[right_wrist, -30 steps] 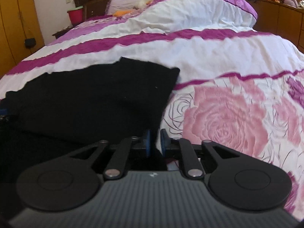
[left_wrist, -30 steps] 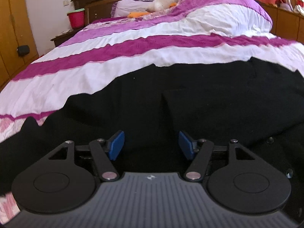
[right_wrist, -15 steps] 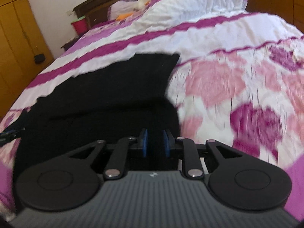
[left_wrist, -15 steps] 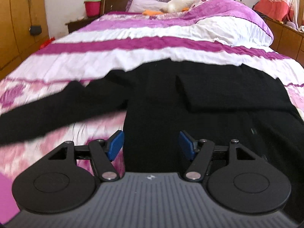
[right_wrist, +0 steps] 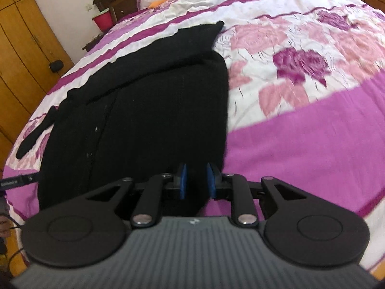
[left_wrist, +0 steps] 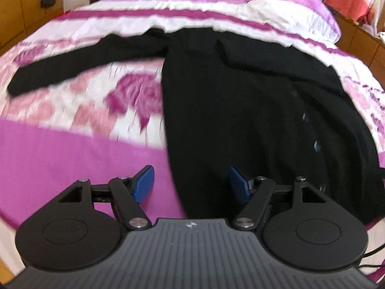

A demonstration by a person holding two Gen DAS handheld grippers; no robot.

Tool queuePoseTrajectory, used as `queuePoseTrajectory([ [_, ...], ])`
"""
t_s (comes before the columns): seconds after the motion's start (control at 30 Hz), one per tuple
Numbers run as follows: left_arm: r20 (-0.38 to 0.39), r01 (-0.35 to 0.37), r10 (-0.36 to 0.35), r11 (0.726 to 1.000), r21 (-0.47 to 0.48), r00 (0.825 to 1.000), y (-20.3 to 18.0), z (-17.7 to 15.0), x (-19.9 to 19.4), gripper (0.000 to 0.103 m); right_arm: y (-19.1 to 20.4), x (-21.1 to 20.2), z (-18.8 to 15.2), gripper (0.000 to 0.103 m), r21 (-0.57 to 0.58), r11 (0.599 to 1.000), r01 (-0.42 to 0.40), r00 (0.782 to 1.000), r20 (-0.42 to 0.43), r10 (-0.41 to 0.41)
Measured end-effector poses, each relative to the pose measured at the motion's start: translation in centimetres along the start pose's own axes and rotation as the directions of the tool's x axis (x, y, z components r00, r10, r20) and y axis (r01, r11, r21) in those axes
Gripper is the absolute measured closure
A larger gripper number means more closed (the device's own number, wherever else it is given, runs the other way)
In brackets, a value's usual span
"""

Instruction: Fold small clothes

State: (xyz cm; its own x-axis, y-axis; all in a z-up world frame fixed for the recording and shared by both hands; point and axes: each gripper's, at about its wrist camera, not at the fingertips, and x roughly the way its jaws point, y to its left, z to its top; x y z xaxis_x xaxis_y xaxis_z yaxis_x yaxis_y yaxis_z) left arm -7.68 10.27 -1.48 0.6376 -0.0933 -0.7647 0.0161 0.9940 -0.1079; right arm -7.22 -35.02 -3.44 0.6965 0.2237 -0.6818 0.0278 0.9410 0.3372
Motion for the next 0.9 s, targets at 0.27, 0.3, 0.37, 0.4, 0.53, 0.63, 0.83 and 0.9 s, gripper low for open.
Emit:
queuePoseTrajectory([
  [0.27, 0.024, 0.039, -0.038, 0.999, -0.016, 0.999, 0.2, -3.5, -0.6, 0.028, 0.6, -1.0, -2.3, 0.072, 0.003, 1.000, -0.023, 1.000, 0.016, 0.023],
  [0.3, 0.024, 0.054, -0.054, 0.998, -0.030, 0.998, 0.3, -3.6, -0.6, 0.028, 0.6, -1.1, -2.5, 0.072, 0.002, 1.000, -0.023, 1.000, 0.019, 0.023],
  [0.37, 0.017, 0.058, -0.057, 0.998, -0.027, 0.998, 0.2, -3.4, -0.2, 0.028, 0.7, -1.0, -3.2, 0.071, -0.001, 1.000, -0.017, 1.000, 0.023, 0.017],
  [0.4, 0.009, 0.049, -0.049, 0.999, -0.012, 0.999, 0.0, -3.3, 0.0, 0.028, 0.7, -1.0, -3.5, 0.071, -0.003, 1.000, -0.014, 1.000, 0.025, 0.015],
  [0.53, 0.006, 0.035, -0.035, 0.999, 0.030, 0.999, -0.7, -3.5, 0.4, 0.025, 0.5, -0.9, -4.2, 0.071, 0.019, 0.999, -0.029, 0.998, 0.051, 0.028],
  [0.63, -0.021, 0.052, -0.051, 0.997, 0.060, 0.998, -0.9, -3.7, 0.8, 0.019, 0.6, -0.8, -4.6, 0.071, 0.029, 0.998, -0.046, 0.998, 0.046, 0.045],
  [0.83, -0.024, 0.056, -0.054, 0.996, 0.072, 0.998, -0.9, -4.4, 1.1, 0.017, 0.6, -1.9, -5.4, 0.073, 0.114, 0.993, -0.016, 0.998, 0.064, 0.009],
  [0.9, -0.020, 0.057, -0.056, 0.996, 0.074, 0.998, -0.8, -4.6, 1.4, 0.017, 0.6, -2.2, -5.7, 0.073, 0.160, 0.987, -0.008, 0.996, 0.084, -0.005],
])
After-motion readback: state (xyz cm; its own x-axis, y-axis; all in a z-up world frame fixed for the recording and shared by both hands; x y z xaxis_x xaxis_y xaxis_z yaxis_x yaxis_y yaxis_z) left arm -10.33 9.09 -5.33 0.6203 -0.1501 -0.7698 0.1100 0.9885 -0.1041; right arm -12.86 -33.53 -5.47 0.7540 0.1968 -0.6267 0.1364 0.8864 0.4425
